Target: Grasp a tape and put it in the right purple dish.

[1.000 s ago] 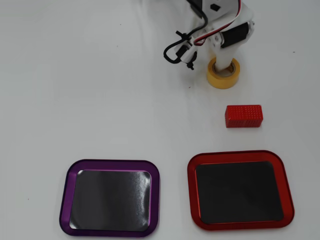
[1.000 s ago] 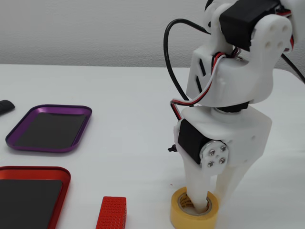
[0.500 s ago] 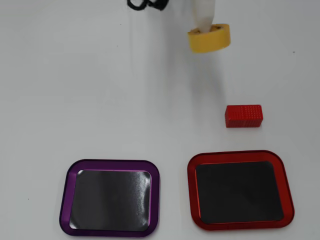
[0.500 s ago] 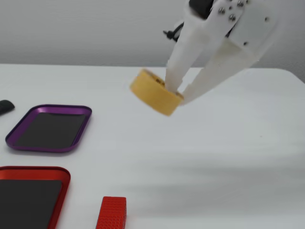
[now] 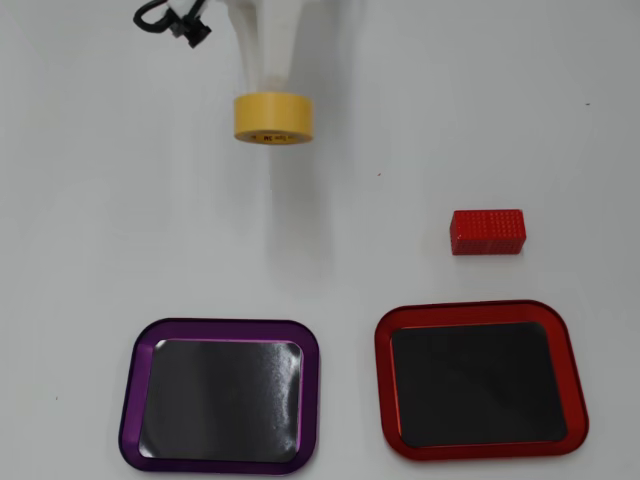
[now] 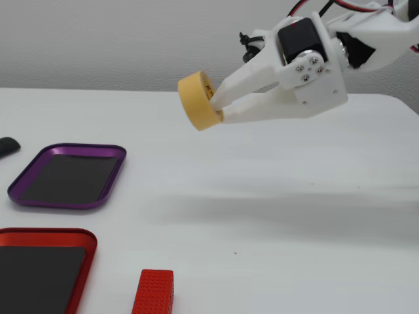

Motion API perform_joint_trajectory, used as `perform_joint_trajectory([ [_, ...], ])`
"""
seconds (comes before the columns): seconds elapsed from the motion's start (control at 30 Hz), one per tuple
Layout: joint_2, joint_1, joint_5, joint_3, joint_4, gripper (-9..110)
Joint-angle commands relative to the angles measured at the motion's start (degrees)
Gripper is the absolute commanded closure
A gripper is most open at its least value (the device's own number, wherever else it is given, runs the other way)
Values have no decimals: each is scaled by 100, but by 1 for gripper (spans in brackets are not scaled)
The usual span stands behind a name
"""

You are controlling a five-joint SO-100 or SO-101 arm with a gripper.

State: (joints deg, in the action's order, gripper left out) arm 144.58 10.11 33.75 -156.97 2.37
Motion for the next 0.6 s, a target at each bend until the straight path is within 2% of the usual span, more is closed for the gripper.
perform_joint_trajectory([
  [0.0, -888, 53, 26, 316, -844, 102],
  [0.17, -2979, 114, -773, 2118, -686, 102],
  [0.33, -4720, 255, -1485, 4122, 809, 102],
  [0.57, -6021, 255, -2180, 6407, 2733, 102],
])
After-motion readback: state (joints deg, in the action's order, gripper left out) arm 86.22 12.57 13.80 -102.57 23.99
